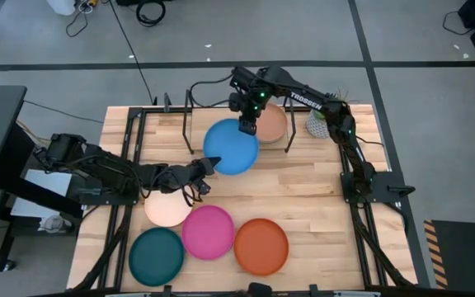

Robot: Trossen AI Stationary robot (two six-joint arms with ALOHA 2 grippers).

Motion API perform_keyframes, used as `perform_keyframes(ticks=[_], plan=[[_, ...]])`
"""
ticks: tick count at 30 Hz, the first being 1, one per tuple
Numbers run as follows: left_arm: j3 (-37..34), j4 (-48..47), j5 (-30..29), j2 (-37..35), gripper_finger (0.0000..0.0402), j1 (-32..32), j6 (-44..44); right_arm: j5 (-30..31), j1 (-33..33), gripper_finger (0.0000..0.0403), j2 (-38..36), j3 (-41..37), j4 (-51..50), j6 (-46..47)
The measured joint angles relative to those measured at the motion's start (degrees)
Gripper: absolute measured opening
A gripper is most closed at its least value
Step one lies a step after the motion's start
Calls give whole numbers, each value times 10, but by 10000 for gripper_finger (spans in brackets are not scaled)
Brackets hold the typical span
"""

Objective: Place and stack plates onto a shelf
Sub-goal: Put the blue plate on the shelf

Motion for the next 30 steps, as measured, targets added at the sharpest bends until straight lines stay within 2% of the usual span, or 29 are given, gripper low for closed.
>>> perform_keyframes(ticks=[4, 7, 11, 16, 21, 24, 30], plan=[[0, 1, 10, 0, 97, 0, -50, 3, -10, 148, -18, 5, 5, 3], [0, -1, 13, -1, 97, 0, -113, 38, -17, 160, -52, 8, 9, 15], [0, -1, 12, -1, 97, 0, -274, 96, -22, 161, -98, 8, 17, 37], [3, 1, 11, 0, 97, 14, -498, 106, -12, 162, -145, 8, 36, 38], [64, -14, -79, 52, 97, 27, -595, 106, 4, 162, -160, 8, 63, 30], [111, -64, -140, 105, 97, 39, -634, 106, 19, 162, -160, 8, 61, 25], [177, -137, -193, 200, 97, 68, -639, 123, 56, 162, -162, -3, 32, 23]])
